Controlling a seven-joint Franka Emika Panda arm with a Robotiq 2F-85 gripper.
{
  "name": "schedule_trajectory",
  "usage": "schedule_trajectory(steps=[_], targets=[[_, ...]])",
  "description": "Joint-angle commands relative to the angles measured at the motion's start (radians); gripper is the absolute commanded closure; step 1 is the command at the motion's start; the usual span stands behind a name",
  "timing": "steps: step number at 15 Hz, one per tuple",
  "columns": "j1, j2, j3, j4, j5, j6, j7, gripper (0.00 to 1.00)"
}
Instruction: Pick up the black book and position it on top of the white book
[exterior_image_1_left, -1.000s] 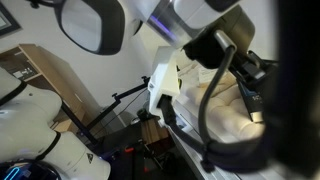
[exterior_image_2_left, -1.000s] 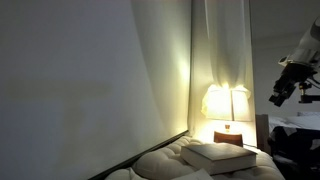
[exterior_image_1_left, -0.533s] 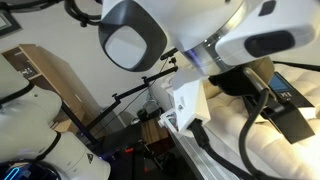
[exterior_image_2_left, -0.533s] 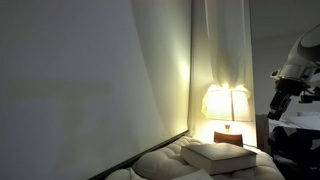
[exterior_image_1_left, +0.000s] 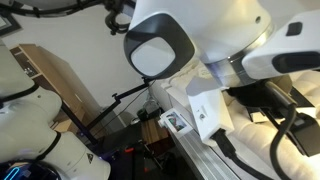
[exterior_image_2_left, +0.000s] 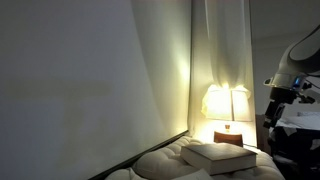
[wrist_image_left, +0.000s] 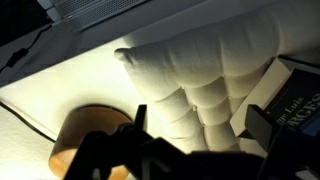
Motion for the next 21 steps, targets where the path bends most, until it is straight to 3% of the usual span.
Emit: schedule_trajectory(steps=[1, 17, 21], targets=[[-0.004, 0.033, 0.014, 0.042, 0.013, -0.017, -0.016, 0.00], [-0.038, 0.170, 0.111, 0.152, 0.075, 0.035, -0.117, 0.00], [-0.154, 0.160, 0.245, 0.188, 0.271, -0.020, -0.307, 0.00]])
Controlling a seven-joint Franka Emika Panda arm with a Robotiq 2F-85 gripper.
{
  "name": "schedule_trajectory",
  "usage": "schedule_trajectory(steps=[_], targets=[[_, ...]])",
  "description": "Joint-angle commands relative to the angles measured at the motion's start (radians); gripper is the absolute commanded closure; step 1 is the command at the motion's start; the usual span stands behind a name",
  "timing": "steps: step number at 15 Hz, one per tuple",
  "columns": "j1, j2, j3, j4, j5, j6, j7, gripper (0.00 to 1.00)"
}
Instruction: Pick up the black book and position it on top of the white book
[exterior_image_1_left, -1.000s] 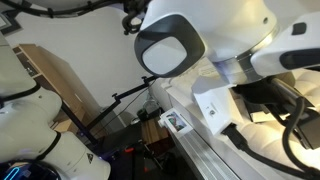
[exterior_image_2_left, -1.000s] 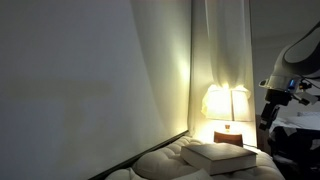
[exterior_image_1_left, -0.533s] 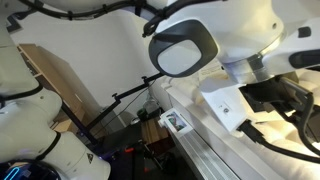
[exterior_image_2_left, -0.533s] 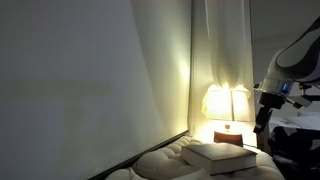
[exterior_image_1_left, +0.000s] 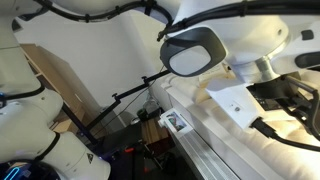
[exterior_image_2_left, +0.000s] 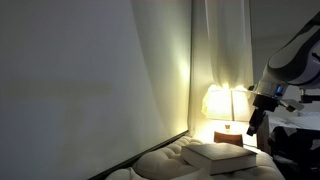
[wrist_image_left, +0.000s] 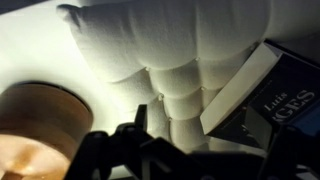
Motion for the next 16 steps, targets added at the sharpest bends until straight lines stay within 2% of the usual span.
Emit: schedule_trajectory(steps=[1, 6, 10, 11, 16], targets=[[-0.101, 0.004, 0.106, 0.043, 0.160, -0.035, -0.169, 0.00], [-0.163, 0.022, 0.149, 0.067, 0.224, -0.091, -0.267, 0.00], [-0.223, 0.026, 0.191, 0.093, 0.272, -0.233, -0.376, 0.00], [-0.274, 0.024, 0.239, 0.098, 0.263, -0.260, -0.387, 0.00], [-0.300, 0.038, 0.254, 0.111, 0.252, -0.303, -0.405, 0.00]])
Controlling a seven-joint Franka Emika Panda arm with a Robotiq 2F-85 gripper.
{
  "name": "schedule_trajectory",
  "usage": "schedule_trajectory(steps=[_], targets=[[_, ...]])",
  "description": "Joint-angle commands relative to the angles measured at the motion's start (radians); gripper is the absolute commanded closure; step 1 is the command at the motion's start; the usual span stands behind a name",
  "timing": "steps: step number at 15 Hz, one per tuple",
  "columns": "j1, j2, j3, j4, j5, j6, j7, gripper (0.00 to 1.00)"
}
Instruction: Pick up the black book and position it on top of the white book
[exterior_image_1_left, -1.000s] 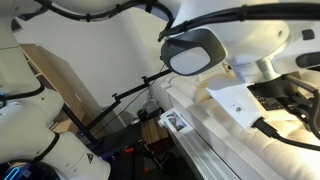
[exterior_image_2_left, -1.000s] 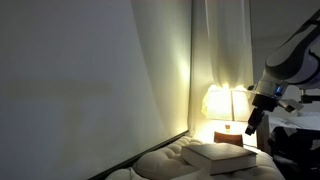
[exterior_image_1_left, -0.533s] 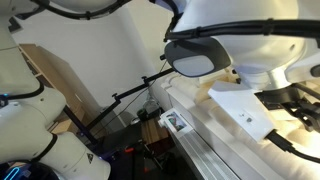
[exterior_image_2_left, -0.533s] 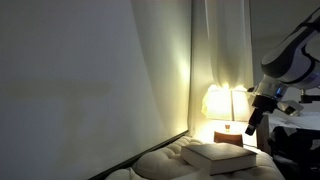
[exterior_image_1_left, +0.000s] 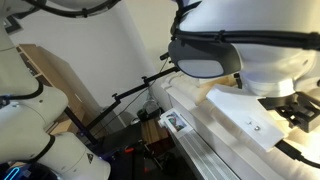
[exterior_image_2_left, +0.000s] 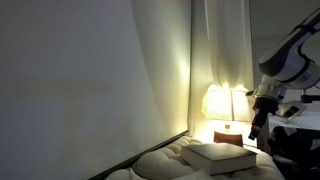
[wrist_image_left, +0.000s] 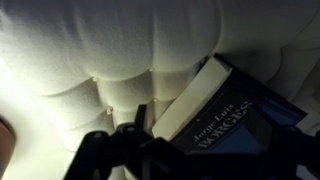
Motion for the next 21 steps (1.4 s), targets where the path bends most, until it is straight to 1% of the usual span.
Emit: schedule_trajectory(steps=[1, 4, 7, 9, 12, 19, 21], targets=[[-0.024, 0.016, 0.016, 0.026, 0.008, -0.027, -0.024, 0.00], [-0.026, 0.028, 0.018, 0.031, 0.011, -0.018, -0.020, 0.00], [-0.058, 0.036, 0.040, 0.052, 0.049, -0.098, -0.072, 0.00], [-0.049, 0.040, 0.032, 0.051, 0.041, -0.096, -0.072, 0.00], [-0.026, 0.044, 0.017, 0.044, 0.009, -0.050, -0.044, 0.00], [-0.032, 0.040, 0.020, 0.034, 0.014, -0.061, -0.044, 0.00], [-0.044, 0.045, 0.022, 0.045, 0.029, -0.073, -0.051, 0.00]])
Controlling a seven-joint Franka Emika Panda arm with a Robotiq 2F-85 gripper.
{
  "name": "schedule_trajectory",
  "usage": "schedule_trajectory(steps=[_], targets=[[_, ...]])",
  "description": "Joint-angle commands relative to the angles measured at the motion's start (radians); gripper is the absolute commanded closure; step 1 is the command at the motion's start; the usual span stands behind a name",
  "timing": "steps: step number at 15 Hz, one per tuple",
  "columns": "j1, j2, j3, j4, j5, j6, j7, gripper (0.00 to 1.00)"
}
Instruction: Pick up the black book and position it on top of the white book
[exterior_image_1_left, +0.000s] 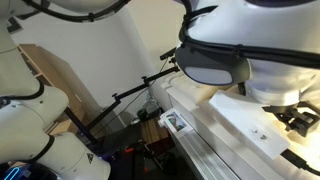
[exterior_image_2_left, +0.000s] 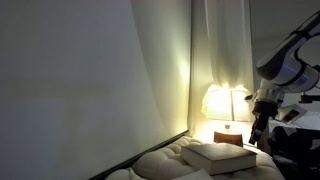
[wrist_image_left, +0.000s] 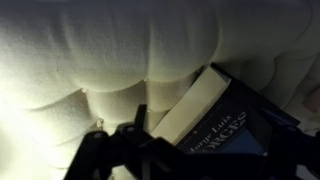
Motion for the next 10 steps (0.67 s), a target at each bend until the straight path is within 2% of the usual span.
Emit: schedule_trajectory(steps=[1, 4, 10], targets=[[-0.013, 0.015, 0.000, 0.019, 0.024, -0.007, -0.006, 0.00], [-0.027, 0.074, 0.008, 0.053, 0.051, -0.016, -0.015, 0.00], [-0.029, 0.195, 0.026, 0.116, 0.084, 0.048, -0.021, 0.00]])
